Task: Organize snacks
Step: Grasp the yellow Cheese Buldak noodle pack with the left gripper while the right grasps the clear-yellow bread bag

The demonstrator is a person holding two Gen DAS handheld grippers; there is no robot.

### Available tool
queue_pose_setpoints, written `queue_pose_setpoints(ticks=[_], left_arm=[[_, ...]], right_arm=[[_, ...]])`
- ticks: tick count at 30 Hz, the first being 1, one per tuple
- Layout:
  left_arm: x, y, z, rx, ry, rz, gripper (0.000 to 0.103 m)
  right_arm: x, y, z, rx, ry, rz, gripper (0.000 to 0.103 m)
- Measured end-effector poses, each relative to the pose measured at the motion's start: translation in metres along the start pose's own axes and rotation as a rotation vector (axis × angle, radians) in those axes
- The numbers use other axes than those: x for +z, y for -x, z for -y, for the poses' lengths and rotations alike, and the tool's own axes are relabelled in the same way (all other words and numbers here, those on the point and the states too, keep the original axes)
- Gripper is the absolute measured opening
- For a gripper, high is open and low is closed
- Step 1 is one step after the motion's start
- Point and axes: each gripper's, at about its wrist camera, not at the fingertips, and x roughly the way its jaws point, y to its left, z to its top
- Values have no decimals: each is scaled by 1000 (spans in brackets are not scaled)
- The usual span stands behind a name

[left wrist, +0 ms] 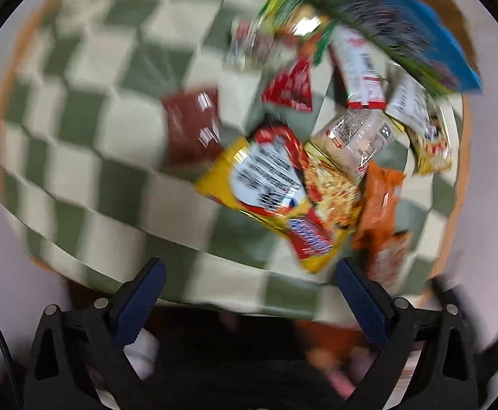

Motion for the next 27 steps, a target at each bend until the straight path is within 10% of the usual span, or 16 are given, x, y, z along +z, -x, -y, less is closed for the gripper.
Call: queue_pose_setpoints(ticks=[6, 17, 21, 27], left_arm=[[27, -58, 7, -129, 247, -163, 101], [40, -108, 27, -37, 402, -177, 100], [36, -87, 48, 41, 197, -90, 95], [15, -58, 88, 314, -390, 48, 94]], right_arm=[[10, -42, 14, -8, -69, -59, 103], [16, -58, 16, -2, -91, -61, 103], [17, -52, 27, 18, -96, -72, 103], [35, -44, 16, 82, -48, -64, 103]])
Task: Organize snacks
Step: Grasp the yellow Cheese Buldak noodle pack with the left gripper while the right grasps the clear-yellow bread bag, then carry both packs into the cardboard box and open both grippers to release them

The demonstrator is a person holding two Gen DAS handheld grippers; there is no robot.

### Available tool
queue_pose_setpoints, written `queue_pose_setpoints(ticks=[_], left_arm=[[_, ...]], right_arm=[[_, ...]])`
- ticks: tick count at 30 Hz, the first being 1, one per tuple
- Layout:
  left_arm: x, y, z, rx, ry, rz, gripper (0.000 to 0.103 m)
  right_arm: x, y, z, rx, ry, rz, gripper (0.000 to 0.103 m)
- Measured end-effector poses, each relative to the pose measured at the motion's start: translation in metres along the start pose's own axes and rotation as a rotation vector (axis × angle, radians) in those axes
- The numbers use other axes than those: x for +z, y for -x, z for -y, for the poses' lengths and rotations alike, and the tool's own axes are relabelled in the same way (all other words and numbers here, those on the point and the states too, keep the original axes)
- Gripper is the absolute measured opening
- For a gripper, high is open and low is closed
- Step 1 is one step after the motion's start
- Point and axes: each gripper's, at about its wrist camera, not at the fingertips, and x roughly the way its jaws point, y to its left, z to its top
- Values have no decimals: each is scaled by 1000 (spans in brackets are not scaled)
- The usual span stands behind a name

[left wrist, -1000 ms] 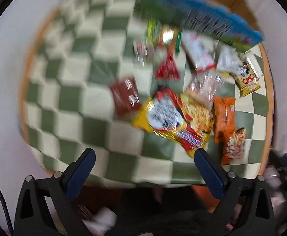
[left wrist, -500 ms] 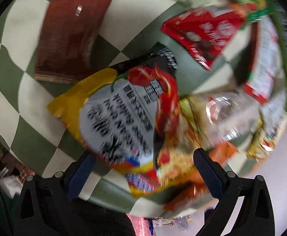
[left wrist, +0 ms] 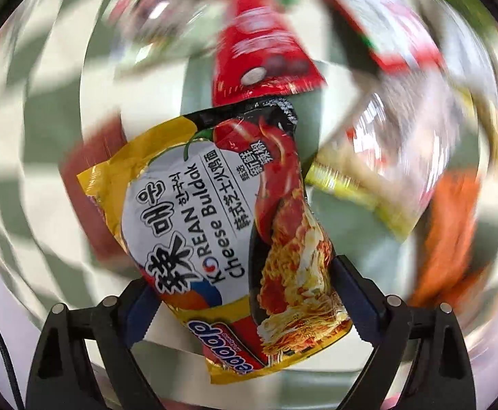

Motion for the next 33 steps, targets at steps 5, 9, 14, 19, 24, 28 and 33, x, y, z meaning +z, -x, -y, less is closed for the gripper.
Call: queue_pose_setpoints(ticks=[5, 9, 14, 19, 24, 28, 33], left_arm=[[-18, 23, 8, 122, -245, 89, 96], [-19, 20, -27, -88, -11, 6, 96], [-21, 20, -61, -279, 304, -37, 97], [-17, 45, -60, -207, 243, 5, 97], [4, 84, -55, -157, 119, 15, 97], [26, 73, -67, -156, 71, 8, 97], [58, 39, -51, -129, 63, -4, 97]], right_arm=[[23, -14, -47, 68, 64, 0, 103], [53, -37, -78, 142, -16, -23, 102], [84, -68, -115, 111, -75, -49, 99], [91, -94, -138, -35, -37, -100, 74], [72, -84, -156, -104, 223, -138, 63], [44, -78, -160, -152, 422, -208, 63], [34, -66, -148, -122, 420, -188, 81]])
